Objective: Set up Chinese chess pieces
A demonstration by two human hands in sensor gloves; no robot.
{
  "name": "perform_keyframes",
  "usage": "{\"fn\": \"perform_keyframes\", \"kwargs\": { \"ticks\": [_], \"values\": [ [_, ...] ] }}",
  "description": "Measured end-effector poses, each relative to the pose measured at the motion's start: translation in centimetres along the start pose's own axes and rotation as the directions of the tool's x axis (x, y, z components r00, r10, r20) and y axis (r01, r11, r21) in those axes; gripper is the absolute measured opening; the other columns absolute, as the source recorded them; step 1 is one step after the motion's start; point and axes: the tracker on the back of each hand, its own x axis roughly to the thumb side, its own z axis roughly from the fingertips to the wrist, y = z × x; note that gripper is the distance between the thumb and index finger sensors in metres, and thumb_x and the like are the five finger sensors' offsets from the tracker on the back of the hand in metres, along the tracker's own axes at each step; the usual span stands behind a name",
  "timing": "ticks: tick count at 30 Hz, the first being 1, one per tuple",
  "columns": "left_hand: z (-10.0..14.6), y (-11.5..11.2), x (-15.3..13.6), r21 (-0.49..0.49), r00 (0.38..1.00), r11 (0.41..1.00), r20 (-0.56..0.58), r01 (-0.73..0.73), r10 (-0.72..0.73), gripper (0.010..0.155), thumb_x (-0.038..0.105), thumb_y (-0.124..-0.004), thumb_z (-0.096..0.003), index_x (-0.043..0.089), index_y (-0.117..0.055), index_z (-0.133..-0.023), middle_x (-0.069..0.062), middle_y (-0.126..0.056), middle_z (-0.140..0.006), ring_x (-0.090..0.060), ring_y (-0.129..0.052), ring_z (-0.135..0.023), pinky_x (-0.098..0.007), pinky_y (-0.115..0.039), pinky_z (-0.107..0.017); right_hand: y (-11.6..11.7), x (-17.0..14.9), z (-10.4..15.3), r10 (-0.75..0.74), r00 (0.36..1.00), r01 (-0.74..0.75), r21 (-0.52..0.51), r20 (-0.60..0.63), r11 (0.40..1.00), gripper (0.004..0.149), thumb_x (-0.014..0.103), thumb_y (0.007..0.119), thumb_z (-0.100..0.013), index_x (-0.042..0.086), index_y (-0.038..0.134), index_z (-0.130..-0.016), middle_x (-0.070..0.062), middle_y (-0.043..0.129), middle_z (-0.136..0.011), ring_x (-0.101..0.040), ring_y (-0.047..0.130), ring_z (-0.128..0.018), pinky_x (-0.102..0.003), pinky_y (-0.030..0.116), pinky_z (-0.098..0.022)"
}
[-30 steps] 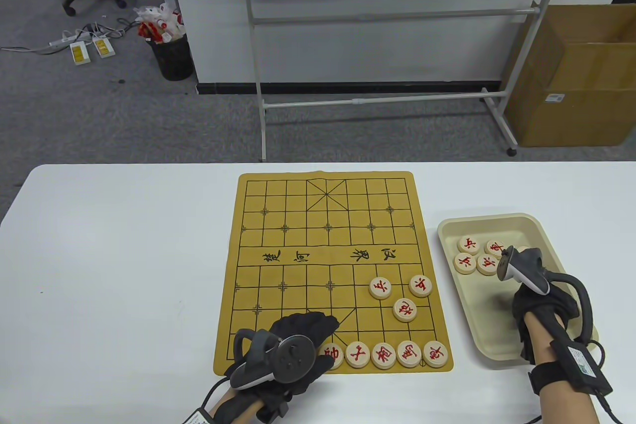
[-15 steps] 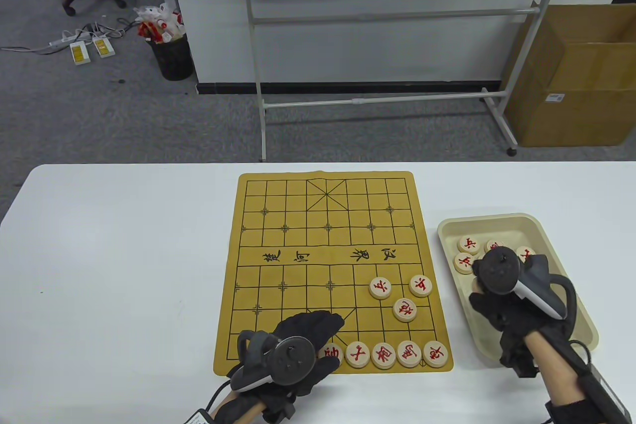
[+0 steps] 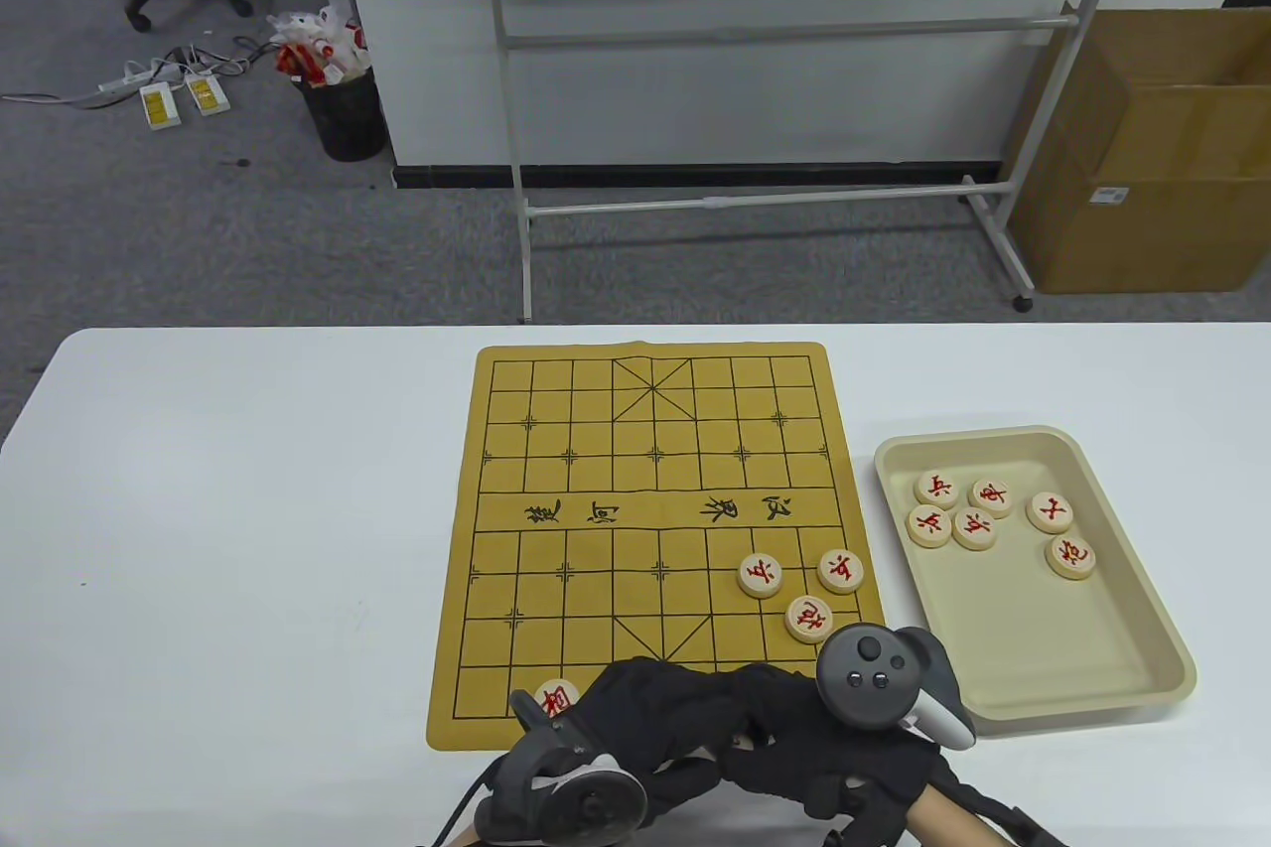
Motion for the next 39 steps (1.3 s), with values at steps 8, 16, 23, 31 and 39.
{"fn": "perform_keyframes", "kwargs": {
  "ticks": [8, 16, 23, 31, 39],
  "values": [
    [0.0, 0.3, 1.3, 0.025, 0.985, 0.99, 0.092, 0.142, -0.144, 0.051, 0.048, -0.087, -0.0294, 0.043, -0.083, -0.08, 0.014, -0.091, -0.083, -0.01, -0.097, -0.075, -0.043, -0.082, -0.066, 0.6, 0.2, 0.5, -0.089, 0.995, 0.088, 0.026, 0.036, 0.996, 0.078, 0.051, 0.086, -0.041, 0.0, 0.072, -0.099, -0.024, 0.086, -0.09, -0.029, 0.103, -0.06, -0.057, 0.078, -0.063],
    [-0.5, 3.6, -4.8, -0.012, 0.958, 0.972, -0.165, 0.237, -0.235, 0.051, 0.047, -0.09, -0.0275, 0.039, -0.085, -0.078, 0.011, -0.099, -0.08, -0.011, -0.105, -0.07, -0.044, -0.085, -0.064, -0.1, 1.3, 2.1, 0.262, 0.965, -0.246, -0.261, 0.026, 0.933, 0.077, 0.05, 0.08, -0.045, 0.007, 0.063, -0.107, -0.022, 0.078, -0.1, -0.038, 0.095, -0.076, -0.061, 0.068, -0.067],
    [0.9, 2.3, -12.4, -0.527, 0.803, 0.802, -0.327, 0.282, -0.498, 0.052, 0.05, -0.094, -0.0245, 0.035, -0.084, -0.074, 0.01, -0.098, -0.074, -0.012, -0.104, -0.064, -0.047, -0.083, -0.065, 0.3, 1.3, 2.4, 0.381, 0.924, -0.367, -0.265, 0.004, 0.892, 0.074, 0.049, 0.079, -0.045, 0.009, 0.065, -0.106, -0.022, 0.079, -0.099, -0.038, 0.096, -0.076, -0.061, 0.068, -0.067],
    [1.3, -2.5, -13.5, -0.744, 0.75, 0.619, -0.255, 0.251, -0.61, 0.053, 0.05, -0.094, -0.0243, 0.035, -0.081, -0.073, 0.012, -0.097, -0.082, -0.013, -0.105, -0.074, -0.044, -0.084, -0.065, 0.1, 1.3, 2.6, 0.405, 0.914, -0.394, -0.26, -0.016, 0.881, 0.073, 0.049, 0.079, -0.045, 0.01, 0.066, -0.106, -0.021, 0.079, -0.1, -0.038, 0.095, -0.077, -0.061, 0.068, -0.067],
    [1.9, -4.0, -13.6, -0.833, 0.772, 0.53, -0.229, 0.16, -0.593, 0.057, 0.052, -0.095, -0.0239, 0.033, -0.073, -0.073, 0.007, -0.082, -0.095, -0.016, -0.096, -0.085, -0.045, -0.081, -0.068, 0.0, 1.2, 2.7, 0.415, 0.91, -0.404, -0.269, -0.018, 0.874, 0.073, 0.049, 0.078, -0.046, 0.01, 0.066, -0.106, -0.021, 0.079, -0.1, -0.038, 0.095, -0.077, -0.061, 0.068, -0.067]
  ]
}}
